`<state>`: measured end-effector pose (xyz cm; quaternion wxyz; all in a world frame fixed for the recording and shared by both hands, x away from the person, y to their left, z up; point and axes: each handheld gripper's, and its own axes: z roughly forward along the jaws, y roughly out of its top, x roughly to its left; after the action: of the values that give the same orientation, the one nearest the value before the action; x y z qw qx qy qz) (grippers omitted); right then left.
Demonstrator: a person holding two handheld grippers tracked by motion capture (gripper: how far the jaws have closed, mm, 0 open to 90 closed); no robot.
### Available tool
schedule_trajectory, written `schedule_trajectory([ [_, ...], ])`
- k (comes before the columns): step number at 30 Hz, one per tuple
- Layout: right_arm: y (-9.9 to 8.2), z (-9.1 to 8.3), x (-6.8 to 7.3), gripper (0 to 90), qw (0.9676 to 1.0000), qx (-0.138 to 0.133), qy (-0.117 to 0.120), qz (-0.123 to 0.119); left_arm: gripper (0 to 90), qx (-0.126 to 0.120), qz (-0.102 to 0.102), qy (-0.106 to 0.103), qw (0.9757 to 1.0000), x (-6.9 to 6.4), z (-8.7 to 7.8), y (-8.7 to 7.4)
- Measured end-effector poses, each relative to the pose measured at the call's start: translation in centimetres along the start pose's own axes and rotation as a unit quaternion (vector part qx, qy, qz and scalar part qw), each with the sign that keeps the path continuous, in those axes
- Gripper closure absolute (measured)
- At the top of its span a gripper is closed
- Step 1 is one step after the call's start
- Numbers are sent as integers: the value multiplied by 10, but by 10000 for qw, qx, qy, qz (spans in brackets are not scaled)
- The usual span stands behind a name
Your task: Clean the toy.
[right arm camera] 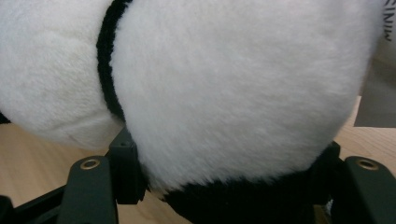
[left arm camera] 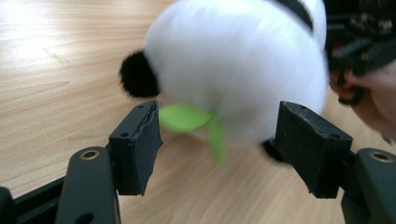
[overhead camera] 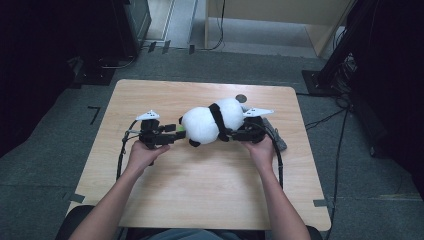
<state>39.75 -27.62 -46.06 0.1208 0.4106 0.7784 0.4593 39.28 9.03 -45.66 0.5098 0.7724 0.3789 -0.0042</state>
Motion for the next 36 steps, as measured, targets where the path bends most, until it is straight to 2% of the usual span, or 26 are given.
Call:
schedule_trajectory([
  [3,5,-13,2,340,9995,-75,247,-188,311,123,245,-226,9994,-3,-6,1],
  [6,8,-24,6,335,9976,-89,490,-472,307,185,474,-467,9976,-6,-10,0],
  [8,8,-30,8,333,9959,-105,684,-582,294,207,592,-703,9955,-8,-10,-1],
  [10,8,-31,10,332,9938,-89,826,-743,263,231,777,-822,9933,-11,-9,-2],
  [12,8,-31,10,331,9921,-25,997,-759,237,208,869,-1001,9910,-12,-8,-3],
  [15,5,-28,8,328,9877,59,1388,-720,148,170,1116,-1332,9846,-15,-7,-5],
  [18,6,-24,13,318,9840,133,1557,-855,1,214,1322,-1514,9794,-19,-2,-8],
  [19,6,-23,14,311,9828,160,1606,-899,0,241,1350,-1618,9772,-20,0,-9],
  [21,6,-20,17,295,9812,311,1637,-970,0,293,1542,-1740,9722,-26,4,-12],
  [22,6,-18,18,287,9806,425,1639,-982,0,324,1584,-1780,9706,-28,5,-13],
  [23,5,-16,19,283,9802,468,1640,-1009,0,377,1632,-1770,9698,-30,7,-14],
  [26,4,-13,21,275,9808,562,1531,-1067,0,521,1604,-1729,9704,-31,13,-16],
  [28,5,-12,22,270,9813,568,1508,-1055,0,516,1574,-1803,9696,-31,14,-17],
  [31,5,-10,23,259,9809,535,1546,-1049,0,498,1645,-1848,9676,-35,15,-17],
  [36,5,-6,29,243,9807,564,1479,-1148,0,638,1744,-1738,9671,-40,17,-19],
])
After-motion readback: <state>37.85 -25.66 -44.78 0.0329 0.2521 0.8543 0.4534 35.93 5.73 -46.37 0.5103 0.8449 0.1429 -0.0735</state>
